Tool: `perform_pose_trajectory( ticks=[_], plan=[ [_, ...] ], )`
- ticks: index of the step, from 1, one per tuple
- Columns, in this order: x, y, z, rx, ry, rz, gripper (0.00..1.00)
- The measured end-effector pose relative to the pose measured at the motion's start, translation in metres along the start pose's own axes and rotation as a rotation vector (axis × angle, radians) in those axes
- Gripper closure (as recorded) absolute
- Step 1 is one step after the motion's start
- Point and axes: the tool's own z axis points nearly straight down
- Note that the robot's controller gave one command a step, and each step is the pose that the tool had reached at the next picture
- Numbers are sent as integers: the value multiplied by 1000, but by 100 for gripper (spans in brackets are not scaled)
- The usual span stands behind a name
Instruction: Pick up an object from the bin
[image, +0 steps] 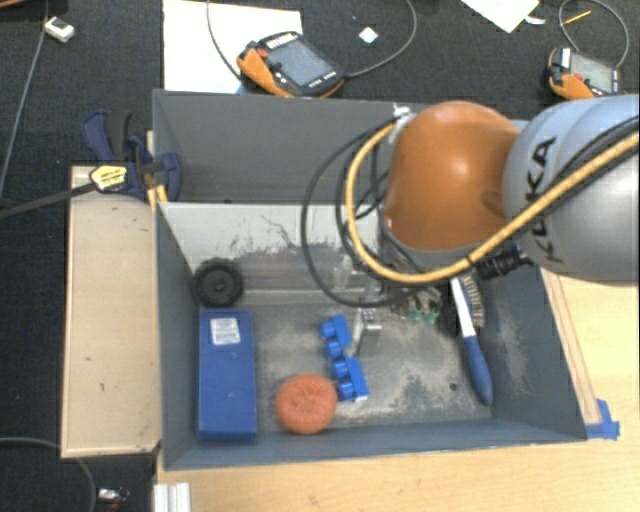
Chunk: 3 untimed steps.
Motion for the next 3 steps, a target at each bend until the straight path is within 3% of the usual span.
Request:
perform_pose_trajectory(
  ticks=[1, 2, 3],
  plan=[
    [-2, -1, -3, -1, -7, 5, 0],
    [-18, -11, 98, 0, -10, -271, 0],
    [33, 41, 79, -1, -12, -392, 0]
  ],
)
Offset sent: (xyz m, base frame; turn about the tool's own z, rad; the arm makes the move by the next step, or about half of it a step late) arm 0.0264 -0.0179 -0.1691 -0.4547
